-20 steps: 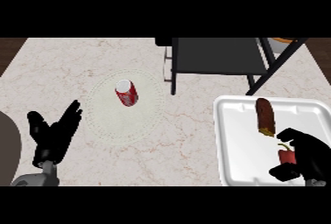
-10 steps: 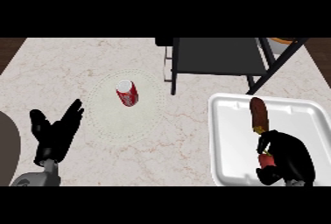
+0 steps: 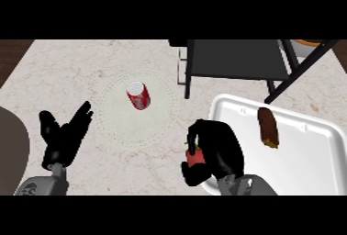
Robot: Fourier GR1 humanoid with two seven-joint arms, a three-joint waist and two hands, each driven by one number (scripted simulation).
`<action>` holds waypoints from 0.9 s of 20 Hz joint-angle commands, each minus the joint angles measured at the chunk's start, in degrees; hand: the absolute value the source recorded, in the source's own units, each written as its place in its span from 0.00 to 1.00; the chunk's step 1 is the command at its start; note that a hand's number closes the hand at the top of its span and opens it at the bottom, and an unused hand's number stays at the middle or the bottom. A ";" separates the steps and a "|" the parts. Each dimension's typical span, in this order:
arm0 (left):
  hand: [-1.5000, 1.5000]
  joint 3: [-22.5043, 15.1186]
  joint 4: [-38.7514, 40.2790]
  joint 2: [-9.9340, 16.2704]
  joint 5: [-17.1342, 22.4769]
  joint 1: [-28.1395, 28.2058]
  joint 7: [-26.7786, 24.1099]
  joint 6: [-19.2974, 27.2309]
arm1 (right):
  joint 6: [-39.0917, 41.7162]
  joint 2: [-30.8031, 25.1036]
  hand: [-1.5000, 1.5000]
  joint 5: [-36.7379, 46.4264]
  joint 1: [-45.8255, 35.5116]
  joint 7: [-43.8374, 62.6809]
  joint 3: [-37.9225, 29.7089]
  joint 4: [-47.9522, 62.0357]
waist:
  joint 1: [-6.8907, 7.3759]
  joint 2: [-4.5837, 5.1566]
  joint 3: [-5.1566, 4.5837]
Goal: Pick the bell pepper from the tray and place it in the tiered shelf
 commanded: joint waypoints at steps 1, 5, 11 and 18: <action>0.50 1.80 3.62 1.31 1.61 2.36 -0.78 -2.44 | -1.49 3.99 1.00 -0.03 -9.82 8.40 2.75 -6.02 | -1.07 0.04 -0.20; 0.50 0.31 1.01 -0.16 0.40 2.85 0.93 -0.65 | -0.42 4.12 1.00 3.36 -20.34 20.87 2.52 -11.20 | -1.41 -0.22 -0.18; 0.50 0.62 1.59 -0.85 -0.39 3.02 0.37 0.47 | 10.03 4.16 1.00 0.93 -35.12 28.37 -10.51 -13.97 | -2.25 -0.19 -0.19; 0.50 2.22 2.54 0.16 0.68 1.63 0.76 -0.67 | 14.84 3.21 1.00 -2.17 -46.06 28.58 -23.44 -8.75 | -2.71 -0.12 -0.18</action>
